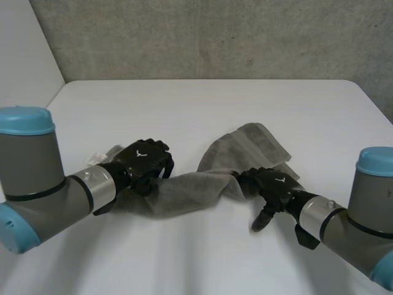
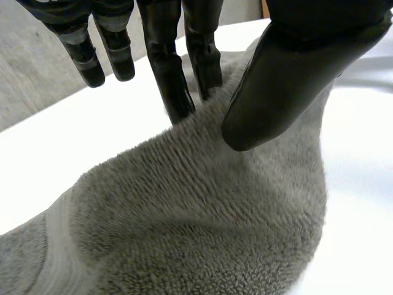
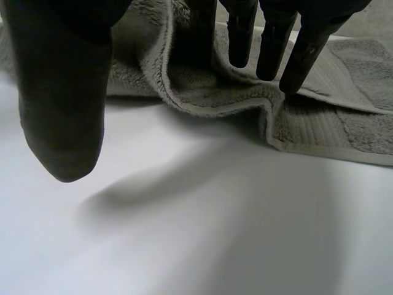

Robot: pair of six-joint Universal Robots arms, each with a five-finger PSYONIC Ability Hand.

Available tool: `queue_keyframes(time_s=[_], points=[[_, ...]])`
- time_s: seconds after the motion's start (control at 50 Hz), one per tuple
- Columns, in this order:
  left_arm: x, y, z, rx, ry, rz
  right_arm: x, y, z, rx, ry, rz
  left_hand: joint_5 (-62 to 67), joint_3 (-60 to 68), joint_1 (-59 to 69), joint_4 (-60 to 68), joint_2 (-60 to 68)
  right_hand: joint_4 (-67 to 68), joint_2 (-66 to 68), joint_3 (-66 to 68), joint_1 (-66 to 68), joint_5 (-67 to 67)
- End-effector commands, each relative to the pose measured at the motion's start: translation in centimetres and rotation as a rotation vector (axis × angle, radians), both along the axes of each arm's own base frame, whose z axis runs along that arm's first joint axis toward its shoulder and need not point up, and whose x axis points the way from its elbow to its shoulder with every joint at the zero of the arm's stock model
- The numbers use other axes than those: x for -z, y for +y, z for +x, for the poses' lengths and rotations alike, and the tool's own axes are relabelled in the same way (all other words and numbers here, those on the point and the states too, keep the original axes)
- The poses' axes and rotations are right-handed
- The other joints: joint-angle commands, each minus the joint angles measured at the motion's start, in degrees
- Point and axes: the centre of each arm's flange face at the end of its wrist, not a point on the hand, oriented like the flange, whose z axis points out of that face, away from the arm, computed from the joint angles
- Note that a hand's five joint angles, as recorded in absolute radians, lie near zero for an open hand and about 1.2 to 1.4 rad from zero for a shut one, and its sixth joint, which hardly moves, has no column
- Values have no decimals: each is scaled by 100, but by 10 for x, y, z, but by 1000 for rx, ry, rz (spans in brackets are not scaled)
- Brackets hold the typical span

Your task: Fold the towel.

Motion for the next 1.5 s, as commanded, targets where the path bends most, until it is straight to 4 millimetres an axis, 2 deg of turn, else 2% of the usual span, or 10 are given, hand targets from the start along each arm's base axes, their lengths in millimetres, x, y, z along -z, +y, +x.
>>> queue_keyframes(time_s=[0.02,0.24,0.42,0.48,0.52,0.56,0.78,1.02,1.16,1.5], points=[[-10,12,5,-2,8,-11,1,-8,19,2,-39,3,-20,-246,121,-288,70,-341,202,-122,198,87],[1,19,12,-16,-7,33,1,-16,46,-23,-52,-39,-71,-246,70,-288,19,-341,1579,-122,1575,1464],[5,21,15,-22,-12,50,5,-22,51,-16,-45,-44,-256,-246,-115,-288,-166,-341,2692,-122,2688,2576],[5,21,15,-22,-12,48,9,-18,49,-17,-34,-25,-1282,-246,-1141,-288,-1192,-341,2658,-122,2654,2543],[2,18,14,-20,-6,32,14,-9,45,-22,-22,5,-4664,-246,-4523,-288,-4574,-341,2658,-122,2654,2543],[1,17,14,-20,-3,24,15,-5,43,-25,-20,10,-5313,-246,-5172,-288,-5223,-341,2675,-122,2671,2559],[-12,1,4,-10,29,-61,1,8,35,-29,-23,-13,-5320,-246,-5179,-288,-5230,-341,2725,-122,2721,2610],[27,-4,-9,29,-29,55,-4,7,33,-29,-20,-35,-3908,-246,-3767,-288,-3818,-341,2708,-122,2705,2593],[30,-3,-5,24,-39,93,-4,7,32,-35,-8,-45,-2648,-246,-2507,-288,-2558,-341,2725,-122,2721,2610],[-6,11,10,-11,-18,26,1,18,35,-56,1,-39,-2241,-246,-2100,-288,-2151,-341,2725,-122,2721,2610]])
